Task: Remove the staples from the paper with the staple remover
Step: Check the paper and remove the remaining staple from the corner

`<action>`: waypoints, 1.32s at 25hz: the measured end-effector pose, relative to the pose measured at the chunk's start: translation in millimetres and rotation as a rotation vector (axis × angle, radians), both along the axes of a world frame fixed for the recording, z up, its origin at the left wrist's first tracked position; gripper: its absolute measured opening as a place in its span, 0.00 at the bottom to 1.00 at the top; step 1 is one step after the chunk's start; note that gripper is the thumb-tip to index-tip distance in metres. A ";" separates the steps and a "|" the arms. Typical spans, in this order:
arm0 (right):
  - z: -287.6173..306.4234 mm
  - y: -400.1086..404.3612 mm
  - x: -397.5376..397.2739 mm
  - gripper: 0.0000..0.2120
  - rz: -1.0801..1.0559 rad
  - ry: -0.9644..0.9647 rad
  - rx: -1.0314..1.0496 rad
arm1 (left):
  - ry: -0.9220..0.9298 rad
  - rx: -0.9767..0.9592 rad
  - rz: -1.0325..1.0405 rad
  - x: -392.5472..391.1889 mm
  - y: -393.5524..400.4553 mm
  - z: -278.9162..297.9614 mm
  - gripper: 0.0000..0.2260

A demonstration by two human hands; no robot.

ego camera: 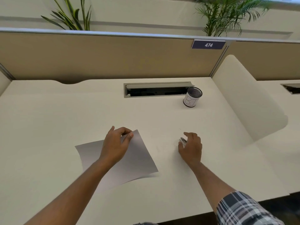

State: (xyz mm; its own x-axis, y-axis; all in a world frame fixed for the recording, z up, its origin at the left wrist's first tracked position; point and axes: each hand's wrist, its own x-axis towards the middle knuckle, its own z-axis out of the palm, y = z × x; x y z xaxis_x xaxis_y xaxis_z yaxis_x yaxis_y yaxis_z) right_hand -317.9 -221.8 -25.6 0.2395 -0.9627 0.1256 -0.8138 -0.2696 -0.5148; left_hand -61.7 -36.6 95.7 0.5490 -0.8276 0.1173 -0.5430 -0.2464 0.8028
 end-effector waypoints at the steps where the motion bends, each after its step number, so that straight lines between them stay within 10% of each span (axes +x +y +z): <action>1: 7.3 12.9 4.2 0.20 0.016 -0.117 -0.012 | 0.022 -0.013 0.007 -0.3 1.5 2.8 0.04; 8: 47.9 90.1 17.1 0.33 0.155 -1.146 1.120 | 0.168 -0.162 0.135 -1.5 4.1 23.3 0.04; 18: 103.4 91.8 66.0 0.08 0.178 -1.001 0.572 | 0.552 -0.341 0.142 14.4 30.0 38.9 0.07; 33: 107.8 109.9 86.3 0.10 0.208 -0.781 0.307 | 0.393 -0.312 0.222 -4.8 44.6 4.9 0.10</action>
State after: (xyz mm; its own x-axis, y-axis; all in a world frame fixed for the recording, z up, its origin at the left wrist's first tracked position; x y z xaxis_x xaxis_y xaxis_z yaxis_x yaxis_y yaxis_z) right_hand -231.7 -111.9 82.2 0.3678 -0.9273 0.0690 -0.1460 -0.1309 -0.9806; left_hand -66.5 8.0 100.6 0.7583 -0.6457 0.0897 -0.1496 -0.0384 0.9880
